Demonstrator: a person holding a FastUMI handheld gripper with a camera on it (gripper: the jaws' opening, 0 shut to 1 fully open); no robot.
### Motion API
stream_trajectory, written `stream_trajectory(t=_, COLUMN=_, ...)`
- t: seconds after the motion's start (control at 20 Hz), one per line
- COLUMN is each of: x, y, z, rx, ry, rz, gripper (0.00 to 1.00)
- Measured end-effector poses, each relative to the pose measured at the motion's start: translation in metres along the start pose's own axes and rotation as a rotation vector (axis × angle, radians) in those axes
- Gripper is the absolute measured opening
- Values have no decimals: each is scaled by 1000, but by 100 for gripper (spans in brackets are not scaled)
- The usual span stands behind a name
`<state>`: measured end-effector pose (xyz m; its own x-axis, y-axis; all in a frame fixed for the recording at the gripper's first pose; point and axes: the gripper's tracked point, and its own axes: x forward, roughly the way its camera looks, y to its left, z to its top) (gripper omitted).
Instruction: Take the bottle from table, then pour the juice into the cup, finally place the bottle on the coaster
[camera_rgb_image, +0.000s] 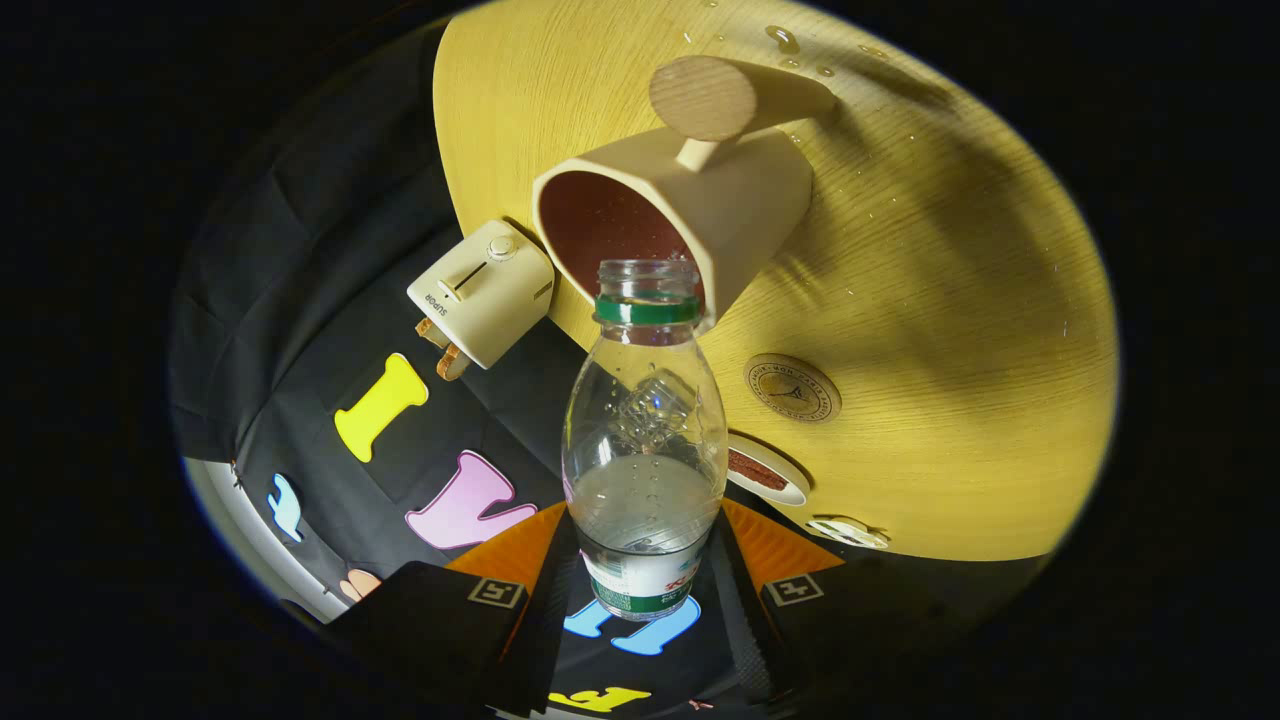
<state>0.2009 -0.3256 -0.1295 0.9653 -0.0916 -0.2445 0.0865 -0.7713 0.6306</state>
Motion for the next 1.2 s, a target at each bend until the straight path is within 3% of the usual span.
stream_trajectory(t=0.5, x=0, y=-4, z=2, rx=-8, ry=-7, rz=22, gripper=72)
stream_trajectory(t=0.75, x=-3, y=-11, z=-7, rx=-115, ry=-1, rz=1, gripper=72)
stream_trajectory(t=0.85, x=-7, y=-20, z=-10, rx=-201, ry=9, rz=-24, gripper=72)
stream_trajectory(t=1.2, x=-23, y=-33, z=-24, rx=-703, ry=12, rz=-53, gripper=72)
